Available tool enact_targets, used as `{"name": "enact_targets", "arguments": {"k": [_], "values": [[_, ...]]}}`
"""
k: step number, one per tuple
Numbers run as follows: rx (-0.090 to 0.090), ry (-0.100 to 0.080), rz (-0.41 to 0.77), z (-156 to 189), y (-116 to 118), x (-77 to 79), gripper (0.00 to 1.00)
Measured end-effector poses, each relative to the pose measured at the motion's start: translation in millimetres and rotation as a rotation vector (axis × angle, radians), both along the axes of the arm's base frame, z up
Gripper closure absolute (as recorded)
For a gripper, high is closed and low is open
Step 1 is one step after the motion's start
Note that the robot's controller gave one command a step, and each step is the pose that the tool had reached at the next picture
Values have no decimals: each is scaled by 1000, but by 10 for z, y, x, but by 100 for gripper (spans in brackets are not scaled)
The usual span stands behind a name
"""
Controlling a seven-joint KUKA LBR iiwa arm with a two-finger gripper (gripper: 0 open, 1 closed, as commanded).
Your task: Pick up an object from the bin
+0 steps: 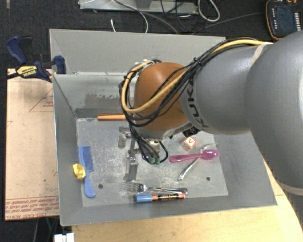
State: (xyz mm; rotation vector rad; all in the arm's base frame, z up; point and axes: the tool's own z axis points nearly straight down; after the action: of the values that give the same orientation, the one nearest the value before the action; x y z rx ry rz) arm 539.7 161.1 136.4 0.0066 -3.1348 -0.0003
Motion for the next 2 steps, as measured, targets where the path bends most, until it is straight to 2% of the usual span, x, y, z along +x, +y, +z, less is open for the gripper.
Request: {"name": "enact_targets", "arguments": {"k": [1,2], "values": [[1,-8,-4,46,-11,20,0],[2,-6,56,-655,-838,-435,0]]}}
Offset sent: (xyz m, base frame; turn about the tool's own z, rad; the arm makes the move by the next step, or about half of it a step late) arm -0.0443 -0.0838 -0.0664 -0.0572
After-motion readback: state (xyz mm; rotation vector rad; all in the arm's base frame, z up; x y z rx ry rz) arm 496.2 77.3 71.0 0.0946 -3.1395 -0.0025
